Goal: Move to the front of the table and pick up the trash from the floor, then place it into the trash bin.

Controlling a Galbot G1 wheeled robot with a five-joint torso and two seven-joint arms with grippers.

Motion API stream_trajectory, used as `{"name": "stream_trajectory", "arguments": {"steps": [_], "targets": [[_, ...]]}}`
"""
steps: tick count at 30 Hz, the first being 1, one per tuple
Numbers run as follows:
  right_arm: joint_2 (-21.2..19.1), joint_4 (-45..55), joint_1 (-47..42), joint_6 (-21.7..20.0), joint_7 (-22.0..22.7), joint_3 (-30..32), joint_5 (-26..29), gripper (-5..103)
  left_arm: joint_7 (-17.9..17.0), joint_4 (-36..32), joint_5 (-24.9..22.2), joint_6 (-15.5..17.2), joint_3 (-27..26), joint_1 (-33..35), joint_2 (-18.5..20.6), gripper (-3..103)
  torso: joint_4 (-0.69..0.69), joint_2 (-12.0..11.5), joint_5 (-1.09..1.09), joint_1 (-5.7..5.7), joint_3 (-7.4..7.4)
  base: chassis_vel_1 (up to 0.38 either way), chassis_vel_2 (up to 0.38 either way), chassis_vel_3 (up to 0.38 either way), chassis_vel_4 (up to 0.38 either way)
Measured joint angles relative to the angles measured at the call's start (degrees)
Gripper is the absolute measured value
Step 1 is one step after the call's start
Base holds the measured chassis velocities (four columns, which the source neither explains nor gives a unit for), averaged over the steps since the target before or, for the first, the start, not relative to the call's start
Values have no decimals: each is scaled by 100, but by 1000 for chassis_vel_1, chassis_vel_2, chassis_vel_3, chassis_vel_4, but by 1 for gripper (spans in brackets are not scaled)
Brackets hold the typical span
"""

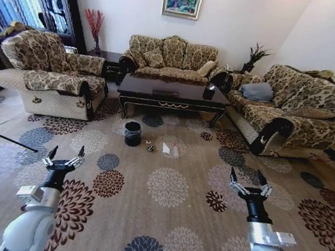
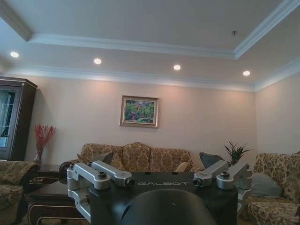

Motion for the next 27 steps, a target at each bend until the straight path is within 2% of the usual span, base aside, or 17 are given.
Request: {"name": "stream_trajectory", "arguments": {"steps": [13, 27], "targets": [[-14, 50, -30, -104, 91, 48, 150, 100, -39, -63, 102, 76, 2, 36, -4, 100, 0, -15, 0, -7, -6, 0, 0, 0, 0], [12, -30, 16, -106, 93, 34, 144, 100, -34, 10, 137, 94, 26, 2, -12, 100, -1, -296, 0, -139, -157, 0, 0, 0, 0]]}}
